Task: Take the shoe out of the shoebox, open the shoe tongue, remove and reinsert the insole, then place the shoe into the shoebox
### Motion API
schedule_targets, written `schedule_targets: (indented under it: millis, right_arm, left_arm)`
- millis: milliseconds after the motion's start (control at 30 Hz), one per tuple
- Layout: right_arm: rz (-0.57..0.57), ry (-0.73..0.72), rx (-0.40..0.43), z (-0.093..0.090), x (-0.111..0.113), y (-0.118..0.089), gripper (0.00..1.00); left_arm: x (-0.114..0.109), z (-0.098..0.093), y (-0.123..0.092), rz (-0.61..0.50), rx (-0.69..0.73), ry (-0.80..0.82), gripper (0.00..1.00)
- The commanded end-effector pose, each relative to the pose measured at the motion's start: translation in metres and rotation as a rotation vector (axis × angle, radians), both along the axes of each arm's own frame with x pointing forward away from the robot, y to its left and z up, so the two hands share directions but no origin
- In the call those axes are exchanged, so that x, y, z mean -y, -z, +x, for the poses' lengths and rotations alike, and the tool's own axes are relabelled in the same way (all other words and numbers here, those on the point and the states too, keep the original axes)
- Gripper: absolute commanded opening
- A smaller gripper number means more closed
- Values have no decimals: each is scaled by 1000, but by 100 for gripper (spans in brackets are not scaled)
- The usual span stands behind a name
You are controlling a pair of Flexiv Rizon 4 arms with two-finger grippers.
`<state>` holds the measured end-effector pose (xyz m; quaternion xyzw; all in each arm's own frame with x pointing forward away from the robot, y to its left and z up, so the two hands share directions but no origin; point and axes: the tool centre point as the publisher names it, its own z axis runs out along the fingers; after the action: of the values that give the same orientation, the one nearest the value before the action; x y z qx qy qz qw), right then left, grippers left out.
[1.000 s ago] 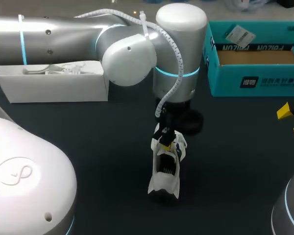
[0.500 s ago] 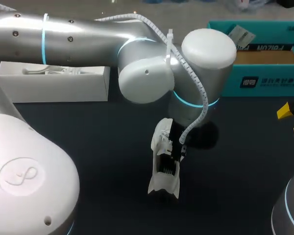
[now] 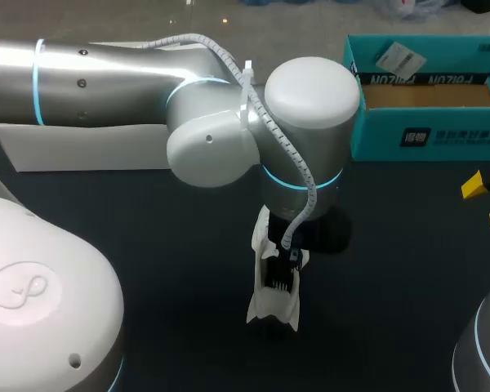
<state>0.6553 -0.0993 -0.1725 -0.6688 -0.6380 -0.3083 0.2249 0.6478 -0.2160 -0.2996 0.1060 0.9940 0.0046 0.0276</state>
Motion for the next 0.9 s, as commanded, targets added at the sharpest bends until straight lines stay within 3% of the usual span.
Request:
schedule_targets:
  millis: [33,200,400,633,900]
  right_arm:
    - [0,3,2,-2,0,1,100]
    - [0,3,2,-2,0,1,100]
    - [0,3,2,-2,0,1,100]
    - [0,3,2,-2,0,1,100]
    - [0,3,2,-2,0,1,100]
  left_arm:
    - [-12,-6,-11,-41,-38,-20,0]
    - [-18,-23,-13,-36,-50,-16,0]
    - [-18,-41,-5,-23,-41,19,98]
    - [-16,-53,17,-34,-6,18,100]
    - [-16,-45,37,-37,-9,-22,100]
